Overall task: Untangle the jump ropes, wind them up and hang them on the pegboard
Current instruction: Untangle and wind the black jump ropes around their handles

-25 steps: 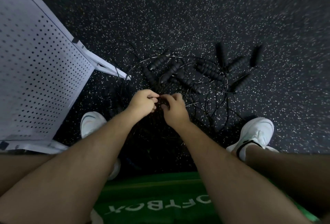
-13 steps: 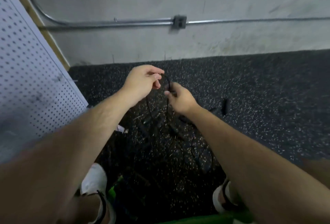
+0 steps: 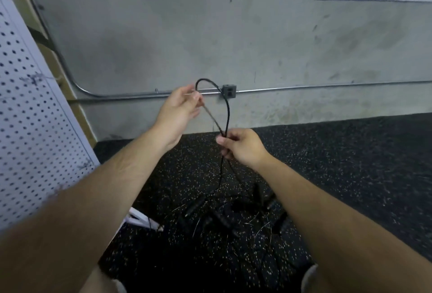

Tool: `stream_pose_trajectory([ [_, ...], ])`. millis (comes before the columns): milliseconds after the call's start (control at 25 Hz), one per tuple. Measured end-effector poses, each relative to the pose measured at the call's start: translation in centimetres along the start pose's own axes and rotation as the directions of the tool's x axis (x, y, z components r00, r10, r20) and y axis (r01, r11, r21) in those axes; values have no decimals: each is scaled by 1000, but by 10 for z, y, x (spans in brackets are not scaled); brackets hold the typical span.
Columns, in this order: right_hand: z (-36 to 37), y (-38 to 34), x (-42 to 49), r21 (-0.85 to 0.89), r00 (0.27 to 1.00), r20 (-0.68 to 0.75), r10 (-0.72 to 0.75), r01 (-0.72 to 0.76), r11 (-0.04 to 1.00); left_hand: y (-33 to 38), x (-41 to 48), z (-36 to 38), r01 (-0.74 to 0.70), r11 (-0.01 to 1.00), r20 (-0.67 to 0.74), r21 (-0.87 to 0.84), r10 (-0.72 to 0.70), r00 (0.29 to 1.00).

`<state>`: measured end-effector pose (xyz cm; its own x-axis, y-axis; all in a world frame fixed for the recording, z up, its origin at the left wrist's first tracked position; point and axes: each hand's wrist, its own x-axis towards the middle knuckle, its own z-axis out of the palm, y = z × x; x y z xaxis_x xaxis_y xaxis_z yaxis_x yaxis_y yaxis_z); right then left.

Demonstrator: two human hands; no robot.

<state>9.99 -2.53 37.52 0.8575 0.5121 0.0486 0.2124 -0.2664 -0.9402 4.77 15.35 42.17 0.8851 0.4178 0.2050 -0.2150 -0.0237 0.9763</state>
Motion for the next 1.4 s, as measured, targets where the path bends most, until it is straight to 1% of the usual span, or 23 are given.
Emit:
stream_pose_trajectory([
  [40,-3,-8,4,69,999,-45,-23,26,997,-21,-4,-5,74,993,42,91,-78,996],
  [80,-4,-16,8,128,996,-77,-49,58,990,-41,-9,-9,127,969,117,210,-154,981],
  [120,-4,-23,13,178,992,-99,-74,91,980,-58,-16,-8,126,933,238,337,-214,947],
  [160,-3,-29,19,226,989,-112,-98,122,966,-73,-20,-4,86,901,370,425,-260,892],
  [200,-2,-33,23,268,986,-122,-109,139,953,-85,-21,2,38,877,446,479,-280,850],
  [240,-2,-34,27,294,985,-135,-106,142,945,-92,-20,10,4,863,454,505,-270,849],
  [360,-2,-31,33,385,985,-160,-64,122,915,-92,-13,28,24,865,336,501,-220,916],
  [480,-3,-23,39,479,983,-172,-57,134,868,-87,-11,36,31,852,274,523,-203,940],
  [520,-5,-19,41,478,984,-168,-58,133,868,-85,-10,36,29,843,239,537,-185,953],
  [560,-7,-12,43,423,987,-156,-48,110,899,-84,-8,35,33,845,195,534,-161,968],
  [600,-10,-3,42,296,991,-127,-32,68,953,-81,-4,33,39,851,158,523,-142,977],
  [640,-12,8,40,111,998,-60,-7,14,994,-78,0,31,51,867,129,495,-131,983],
  [680,-10,19,35,-75,999,44,30,-27,997,-73,3,28,56,890,111,453,-119,987],
  [720,-6,28,29,-222,987,145,74,-41,974,-68,7,26,55,911,100,408,-104,990],
  [760,1,35,25,-306,973,202,107,-41,951,-63,9,24,44,925,92,377,-84,992],
  [800,8,38,23,-337,972,206,111,-36,941,-58,12,21,30,934,84,357,-64,994],
  [960,21,32,29,-328,998,54,17,2,945,-52,18,8,23,968,15,250,-28,999],
  [1040,18,20,30,-287,1000,-6,-29,26,957,-53,14,0,61,964,82,260,-85,993],
  [1080,15,11,30,-242,998,-40,-52,41,969,-55,8,-2,91,948,150,305,-142,978],
  [1120,11,0,30,-195,995,-72,-74,58,979,-57,2,-2,108,914,214,391,-205,955],
  [1200,7,-24,32,-108,989,-107,-103,91,990,-67,-9,1,53,841,324,539,-264,909],
  [1240,7,-34,34,-65,987,-113,-112,105,992,-71,-12,4,23,827,348,562,-261,900],
  [1400,9,-47,41,65,982,-125,-143,152,986,-65,-13,13,43,881,256,472,-184,949],
])
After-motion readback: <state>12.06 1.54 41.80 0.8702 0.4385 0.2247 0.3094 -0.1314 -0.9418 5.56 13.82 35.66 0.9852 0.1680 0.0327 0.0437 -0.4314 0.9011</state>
